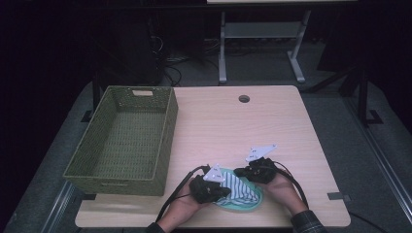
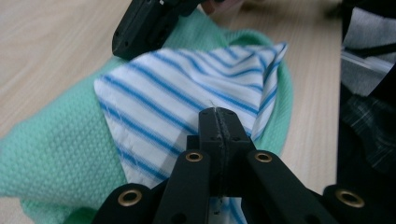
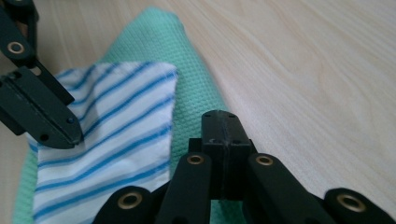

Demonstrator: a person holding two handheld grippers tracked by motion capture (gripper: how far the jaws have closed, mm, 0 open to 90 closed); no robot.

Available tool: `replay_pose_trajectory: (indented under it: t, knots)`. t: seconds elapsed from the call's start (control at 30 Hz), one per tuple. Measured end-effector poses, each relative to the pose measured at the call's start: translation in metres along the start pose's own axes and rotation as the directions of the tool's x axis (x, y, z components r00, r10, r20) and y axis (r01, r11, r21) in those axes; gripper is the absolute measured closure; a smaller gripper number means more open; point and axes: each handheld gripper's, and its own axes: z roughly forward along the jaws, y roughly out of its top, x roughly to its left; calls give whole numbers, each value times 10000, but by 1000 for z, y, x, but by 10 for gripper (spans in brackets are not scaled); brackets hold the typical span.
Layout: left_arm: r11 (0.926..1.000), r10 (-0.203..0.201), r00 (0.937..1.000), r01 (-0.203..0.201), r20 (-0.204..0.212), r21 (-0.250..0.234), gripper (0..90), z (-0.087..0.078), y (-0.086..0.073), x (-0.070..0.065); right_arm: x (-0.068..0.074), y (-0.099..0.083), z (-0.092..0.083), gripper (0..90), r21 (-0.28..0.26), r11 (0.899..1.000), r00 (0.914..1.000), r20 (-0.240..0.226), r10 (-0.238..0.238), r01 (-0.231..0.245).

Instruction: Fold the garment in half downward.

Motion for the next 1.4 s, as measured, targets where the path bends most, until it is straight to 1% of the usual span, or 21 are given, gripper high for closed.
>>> replay_pose_trajectory:
  t: [0.07, 0.13, 0.2, 0.23, 0.27, 0.33, 0.37, 0.47, 0.5, 0.6, 0.7, 0.73, 0.83, 0.87, 0.93, 1.03, 1.07, 1.17, 1.27, 1.3, 1.4]
  knots:
    - [9999, -71, 10000, 70, 47, 124, 892, 4, -1, 0, 0, -1, 4, 897, 215, 9998, 10000, 39, -12, 12]
    - [9999, -66, 9999, 65, 81, 134, 893, 6, -1, 1, 1, -1, 6, 897, 216, 9998, 10000, 43, 9, -10]
    - [9997, -19, 10000, 20, -54, 238, 894, 7, -1, 1, 1, -1, 6, 897, 242, 9997, 10000, 65, -9, 8]
    - [9989, 159, 9998, -154, -105, 433, 894, 7, -1, 2, 1, -1, 6, 898, 251, 9997, 10000, 63, 3, -4]
    - [9983, 235, 9996, -226, -176, 537, 895, 7, -1, 3, 1, -1, 5, 898, 270, 9996, 10000, 72, -2, 0]
    - [9979, 242, 9994, -227, -246, 601, 895, 8, -1, 5, 1, -1, 5, 898, 309, 9995, 9999, 126, -20, 17]
    - [9983, 180, 9995, -166, -259, 558, 895, 8, -1, 6, 0, -2, 4, 898, 339, 9993, 9997, 208, -132, 125]
    - [9971, 296, 9985, -263, -458, 710, 895, 8, 0, 11, 2, -3, 2, 897, 454, 9990, 9996, 275, -13, 0]
    - [9975, 219, 9985, -184, -508, 682, 895, 8, 0, 12, 1, -4, 1, 897, 456, 9990, 9996, 298, -33, 20]
    - [9969, 257, 9969, -200, -741, 755, 895, 6, 1, 20, 2, -7, -3, 897, 546, 9985, 9996, 273, 43, -58]
    - [9969, 284, 9944, -207, -1015, 766, 895, 6, 2, 29, 4, -9, -5, 897, 653, 9978, 9996, 255, 94, -110]
    - [9972, 251, 9942, -175, -1046, 728, 895, 6, 2, 31, 5, -11, -5, 897, 601, 9982, 9996, 299, 13, -31]
    - [9978, 190, 9928, -113, -1183, 654, 895, 8, 4, 40, 8, -14, -8, 897, 598, 9981, 9997, 216, 116, -129]
    - [9979, 206, 9922, -129, -1229, 630, 895, 9, 6, 42, 9, -15, -9, 898, 619, 9981, 9998, 186, 54, -66]
    - [9976, 330, 9908, -245, -1310, 653, 895, 10, 8, 46, 11, -15, -10, 897, 690, 9975, 9998, 174, 122, -134]
    - [9976, 370, 9894, -284, -1405, 630, 895, 14, 12, 51, 14, -16, -10, 898, 704, 9975, 9999, 120, 33, -41]
    - [9975, 431, 9888, -345, -1426, 623, 895, 14, 13, 52, 16, -16, -10, 897, 679, 9976, 9999, 83, 133, -138]
    - [9972, 508, 9882, -421, -1445, 624, 895, 17, 16, 56, 19, -18, -11, 898, 620, 9980, 9999, 19, 152, -153]
    - [9973, 561, 9875, -483, -1475, 555, 895, 21, 20, 59, 23, -21, -12, 897, 529, 9984, 9996, -151, 217, -209]
    - [9974, 582, 9870, -512, -1496, 502, 895, 22, 20, 59, 25, -21, -12, 897, 540, 9985, 9997, -197, 129, -119]
    - [9972, 653, 9862, -589, -1520, 462, 895, 24, 23, 60, 28, -21, -12, 897, 546, 9984, 9995, -302, 129, -112]
